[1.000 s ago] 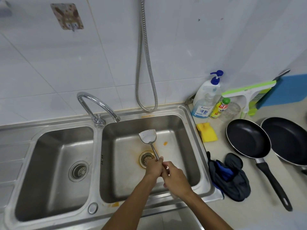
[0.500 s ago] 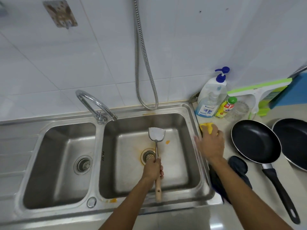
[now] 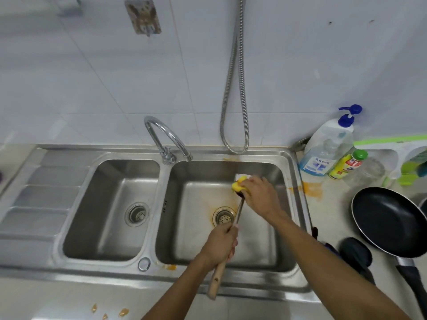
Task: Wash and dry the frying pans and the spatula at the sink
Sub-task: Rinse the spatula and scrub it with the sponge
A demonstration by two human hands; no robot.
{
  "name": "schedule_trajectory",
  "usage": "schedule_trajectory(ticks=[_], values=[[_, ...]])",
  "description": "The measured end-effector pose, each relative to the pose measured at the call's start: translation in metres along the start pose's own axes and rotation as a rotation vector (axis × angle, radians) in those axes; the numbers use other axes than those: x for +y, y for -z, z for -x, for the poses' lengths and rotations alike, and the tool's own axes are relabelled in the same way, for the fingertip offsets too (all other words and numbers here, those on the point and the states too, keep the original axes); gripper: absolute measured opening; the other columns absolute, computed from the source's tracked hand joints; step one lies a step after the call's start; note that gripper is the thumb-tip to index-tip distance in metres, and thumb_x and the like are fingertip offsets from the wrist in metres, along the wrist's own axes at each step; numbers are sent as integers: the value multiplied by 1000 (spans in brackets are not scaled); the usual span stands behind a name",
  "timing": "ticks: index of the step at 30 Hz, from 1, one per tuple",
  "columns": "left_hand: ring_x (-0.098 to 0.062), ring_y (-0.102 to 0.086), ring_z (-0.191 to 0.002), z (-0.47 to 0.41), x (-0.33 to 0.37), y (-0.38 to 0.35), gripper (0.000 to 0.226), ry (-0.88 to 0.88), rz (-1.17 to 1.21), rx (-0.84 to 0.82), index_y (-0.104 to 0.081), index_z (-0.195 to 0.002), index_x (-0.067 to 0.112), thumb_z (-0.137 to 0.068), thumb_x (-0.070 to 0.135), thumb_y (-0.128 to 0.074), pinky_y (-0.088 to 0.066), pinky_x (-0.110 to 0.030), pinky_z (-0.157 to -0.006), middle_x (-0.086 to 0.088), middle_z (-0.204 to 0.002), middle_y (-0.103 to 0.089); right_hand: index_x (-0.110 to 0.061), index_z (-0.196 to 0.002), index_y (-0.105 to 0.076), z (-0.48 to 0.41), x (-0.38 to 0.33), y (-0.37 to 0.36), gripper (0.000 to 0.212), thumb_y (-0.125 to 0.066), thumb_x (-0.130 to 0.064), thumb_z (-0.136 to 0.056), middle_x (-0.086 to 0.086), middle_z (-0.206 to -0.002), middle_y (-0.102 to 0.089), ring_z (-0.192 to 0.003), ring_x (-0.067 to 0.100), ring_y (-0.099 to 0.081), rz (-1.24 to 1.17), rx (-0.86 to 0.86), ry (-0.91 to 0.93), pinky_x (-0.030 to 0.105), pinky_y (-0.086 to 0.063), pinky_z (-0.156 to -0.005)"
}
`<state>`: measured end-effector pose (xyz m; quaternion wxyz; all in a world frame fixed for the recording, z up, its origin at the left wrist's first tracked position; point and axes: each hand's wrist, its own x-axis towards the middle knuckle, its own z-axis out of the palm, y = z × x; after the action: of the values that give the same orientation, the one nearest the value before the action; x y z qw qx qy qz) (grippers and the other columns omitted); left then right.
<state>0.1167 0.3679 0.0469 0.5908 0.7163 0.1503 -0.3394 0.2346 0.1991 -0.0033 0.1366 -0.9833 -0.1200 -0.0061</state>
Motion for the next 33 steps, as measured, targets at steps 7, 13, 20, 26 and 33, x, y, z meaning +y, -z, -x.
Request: schedule_trajectory(ticks=[7,13,20,26,33], values=[[-8,-37,-44,22,-11,27,26,-49,23,5,-50,-87,16,-107,32,-45,-35,-23,-41,5,-60,-45,-21,-102,-69,-8,-29,-3,18,-72,-18,-85,3,-110,-64,-89,28,-57,78,87,98,39,-52,-76],[-5,-39,-42,29,-20,33,31,-66,-22,-5,-52,-79,19,-106,33,-47,-35,-22,-42,6,-59,-48,-22,-100,-68,-28,-15,-1,11,-66,-20,-90,2,-105,-63,-92,29,-60,-20,67,-37,40,-50,-83],[-10,-39,-41,18,-17,47,29,-70,-29,8,-51,-81,18,-106,32,-46,-36,-24,-43,6,-59,-49,-23,-104,-66,9,-16,-16,13,-64,-20,-91,0,-109,-61,-89,27,-58,-5,-17,-3,39,-52,-77],[-11,-50,-56,7,-22,56,25,-138,-229,123,-53,-84,23,-105,34,-46,-43,-33,-60,4,-72,-57,-21,-98,-65,20,-37,-25,10,-68,-17,-89,1,-108,-62,-90,26,-57,-177,-1,-119,37,-50,-77],[-25,-70,-81,-6,-37,65,26,-231,-805,394,-37,-128,24,-104,28,-44,-60,-43,-75,-5,-95,-70,-14,-101,-68,16,-47,-7,11,-66,-13,-90,4,-105,-64,-96,25,-60,-418,181,-416,30,-38,-74]])
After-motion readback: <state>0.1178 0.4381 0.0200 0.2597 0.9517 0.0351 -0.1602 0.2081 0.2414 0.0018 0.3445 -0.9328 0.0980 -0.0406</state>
